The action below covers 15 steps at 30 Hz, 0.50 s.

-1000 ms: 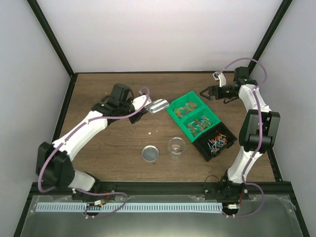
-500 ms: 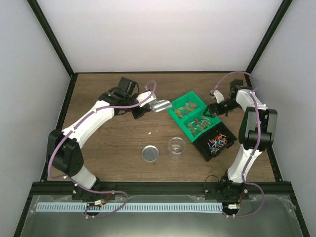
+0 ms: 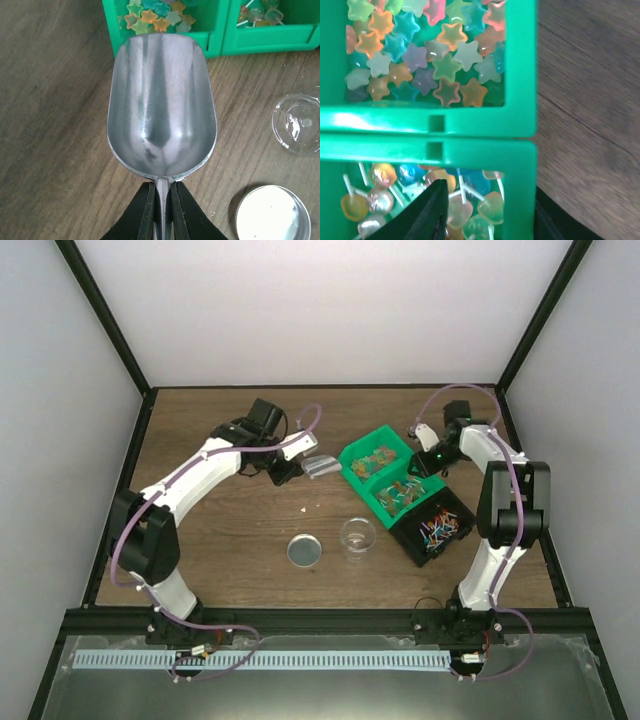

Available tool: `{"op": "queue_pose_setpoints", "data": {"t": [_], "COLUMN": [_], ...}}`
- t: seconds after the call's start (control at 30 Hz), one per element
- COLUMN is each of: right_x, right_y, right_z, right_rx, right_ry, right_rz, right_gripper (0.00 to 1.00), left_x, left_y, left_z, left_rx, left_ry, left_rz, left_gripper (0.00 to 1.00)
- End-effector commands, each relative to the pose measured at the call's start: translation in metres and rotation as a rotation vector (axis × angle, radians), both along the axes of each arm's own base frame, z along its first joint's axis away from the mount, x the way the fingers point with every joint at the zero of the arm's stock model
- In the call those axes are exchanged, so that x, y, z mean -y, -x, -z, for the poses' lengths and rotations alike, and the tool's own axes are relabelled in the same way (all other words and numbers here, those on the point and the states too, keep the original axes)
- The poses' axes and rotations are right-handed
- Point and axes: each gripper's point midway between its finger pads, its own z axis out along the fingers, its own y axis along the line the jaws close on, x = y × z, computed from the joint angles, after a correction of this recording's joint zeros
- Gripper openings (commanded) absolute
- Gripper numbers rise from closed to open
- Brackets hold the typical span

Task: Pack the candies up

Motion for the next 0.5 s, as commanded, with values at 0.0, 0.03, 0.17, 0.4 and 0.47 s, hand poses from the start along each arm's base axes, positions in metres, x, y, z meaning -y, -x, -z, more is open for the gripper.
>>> {"op": "queue_pose_setpoints", "data": {"t": [0.0,0.03,0.17,0.4,0.47], "right_x": [-0.011,-0.010,-0.011,-0.029,-0.037], "right_y": [-0.016,-0.020,-0.037,-0.063,-0.071], "right_z": [-0.009,-0.010,-0.012,-0.019,-0.024], "right_rx": [0.100,0.105,0.129,0.186,0.216], "right_ry": [0.085,0.089,0.075,0.006,-0.031], "right_rz": [0.014,0.035,0.088,0.128,0.116], "right_gripper": [0.34,0.31,0.16,0.05,0.04], "left_x": [0.005,0.005,-0.002,-0.015,-0.015], "left_y": [-0.003,-0.003,-0.002,0.005,0.003], "left_z": [-0.013,-0.018,-0.020,-0.012,-0.010], "left_rx": [-0.029,-0.031,-0.029,-0.048,-0.063], "left_ry": [0.040,0.045,0.013,-0.075,-0.090], "left_rz": [-0.042,-0.047,-0.063,-0.042,-0.045], "left_gripper": [0.04,0.04,0.04,0.04,0.04]}}
